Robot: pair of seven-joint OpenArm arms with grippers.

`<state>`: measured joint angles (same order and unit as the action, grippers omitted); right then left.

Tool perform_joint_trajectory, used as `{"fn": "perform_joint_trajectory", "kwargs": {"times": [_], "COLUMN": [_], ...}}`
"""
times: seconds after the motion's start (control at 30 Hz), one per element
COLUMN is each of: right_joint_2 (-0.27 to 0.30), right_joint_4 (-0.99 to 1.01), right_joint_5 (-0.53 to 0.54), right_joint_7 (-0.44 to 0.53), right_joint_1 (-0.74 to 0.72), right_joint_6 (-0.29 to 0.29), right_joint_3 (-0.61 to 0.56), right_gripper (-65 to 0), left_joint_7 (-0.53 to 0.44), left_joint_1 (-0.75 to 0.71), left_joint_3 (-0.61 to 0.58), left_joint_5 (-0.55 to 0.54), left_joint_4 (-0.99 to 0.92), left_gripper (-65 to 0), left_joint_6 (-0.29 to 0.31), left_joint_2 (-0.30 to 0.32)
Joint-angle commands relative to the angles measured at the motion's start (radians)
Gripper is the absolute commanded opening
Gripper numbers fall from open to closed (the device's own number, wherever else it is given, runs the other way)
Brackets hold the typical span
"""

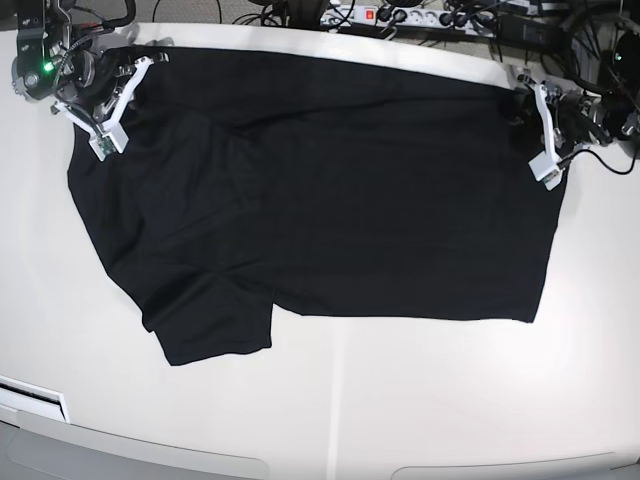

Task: Layout the t-shirt on the table in an organized manner, then fold the t-shirt properly
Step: 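Lift the collar edge with both grippers and fold it over the shirt, then lower the folded edge with both grippers onto the shirt's middle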

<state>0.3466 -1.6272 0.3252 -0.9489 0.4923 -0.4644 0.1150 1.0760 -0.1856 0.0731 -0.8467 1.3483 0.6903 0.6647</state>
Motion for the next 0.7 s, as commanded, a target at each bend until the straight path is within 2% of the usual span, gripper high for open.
{"fn": "perform_joint_trajectory", "kwargs": {"times": [0.0,0.17,0.37,0.57,0.67], "right_joint_2": [0.005,0.006,0.005,0.005,0.005], "right_joint_4": [0.024,0.024,0.024,0.024,0.024], "right_joint_5": [-0.091,-0.098,-0.156,-0.216,-0.213], "right_joint_7": [-0.145,-0.145,-0.144,-0.117,-0.117], "right_joint_1": [0.046,0.074,0.076,0.076,0.076], "right_joint_6": [0.035,0.118,0.238,0.303,0.307], "right_joint_3": [-0.003,-0.003,-0.002,0.026,0.054], "right_gripper": [-65.0,-65.0,-65.0,-65.0,-65.0], "left_joint_7": [0.003,0.011,0.027,0.032,0.032], "left_joint_1": [0.006,0.011,0.023,0.026,0.026], "left_joint_3": [0.006,0.006,0.006,0.008,0.008], "left_joint_5": [-0.042,-0.152,-0.194,-0.201,-0.202], "left_joint_4": [0.01,0.01,0.01,0.011,0.011], "left_gripper": [-65.0,-65.0,-65.0,-65.0,-65.0], "left_joint_6": [0.008,0.008,0.008,0.008,0.008], "left_joint_2": [0.019,0.019,0.02,0.023,0.023]}}
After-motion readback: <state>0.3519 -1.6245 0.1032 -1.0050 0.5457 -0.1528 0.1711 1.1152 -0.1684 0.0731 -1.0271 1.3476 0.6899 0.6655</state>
